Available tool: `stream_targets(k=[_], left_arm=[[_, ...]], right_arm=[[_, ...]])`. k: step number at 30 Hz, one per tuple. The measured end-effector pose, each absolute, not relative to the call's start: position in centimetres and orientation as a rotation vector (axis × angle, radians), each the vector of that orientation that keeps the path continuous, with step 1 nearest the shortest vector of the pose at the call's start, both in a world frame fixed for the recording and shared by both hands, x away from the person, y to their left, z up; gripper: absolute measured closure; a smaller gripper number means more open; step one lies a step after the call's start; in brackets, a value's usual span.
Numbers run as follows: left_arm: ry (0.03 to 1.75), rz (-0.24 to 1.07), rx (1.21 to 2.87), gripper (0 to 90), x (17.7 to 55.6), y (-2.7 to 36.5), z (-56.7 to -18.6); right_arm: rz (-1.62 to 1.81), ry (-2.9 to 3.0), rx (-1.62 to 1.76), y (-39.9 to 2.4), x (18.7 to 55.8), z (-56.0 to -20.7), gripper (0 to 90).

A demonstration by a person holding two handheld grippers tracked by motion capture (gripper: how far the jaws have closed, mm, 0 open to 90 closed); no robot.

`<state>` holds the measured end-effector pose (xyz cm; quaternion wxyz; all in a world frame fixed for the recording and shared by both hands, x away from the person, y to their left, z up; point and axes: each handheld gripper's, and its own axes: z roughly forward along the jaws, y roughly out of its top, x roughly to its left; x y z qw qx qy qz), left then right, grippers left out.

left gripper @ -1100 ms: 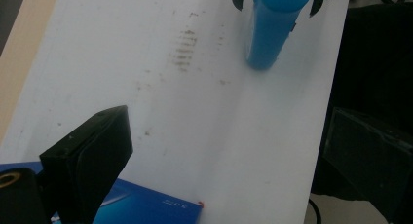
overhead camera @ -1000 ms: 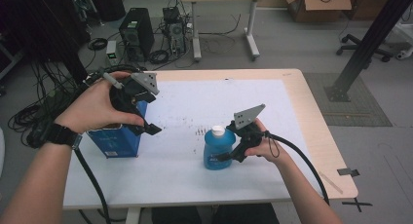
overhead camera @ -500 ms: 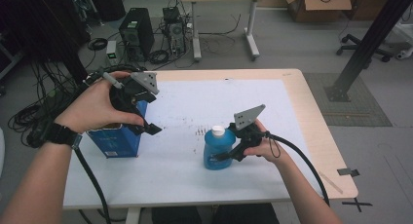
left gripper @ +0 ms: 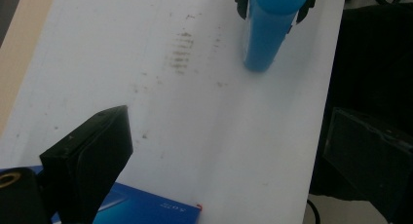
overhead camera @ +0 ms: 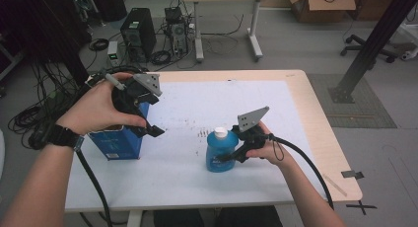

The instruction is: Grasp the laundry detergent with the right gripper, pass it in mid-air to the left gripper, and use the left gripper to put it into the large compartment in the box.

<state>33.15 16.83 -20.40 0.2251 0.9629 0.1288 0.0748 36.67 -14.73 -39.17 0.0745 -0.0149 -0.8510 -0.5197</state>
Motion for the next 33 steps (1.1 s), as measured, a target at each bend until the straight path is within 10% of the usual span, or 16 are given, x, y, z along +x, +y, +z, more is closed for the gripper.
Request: stream_targets(k=[33], left_arm=[[0.352,0.227,2.645,4.2,32.93,17.11,-19.59]], right_arm=[[-1.585,-2.611,-0.050,-14.49,36.79,-38.42,41.3]])
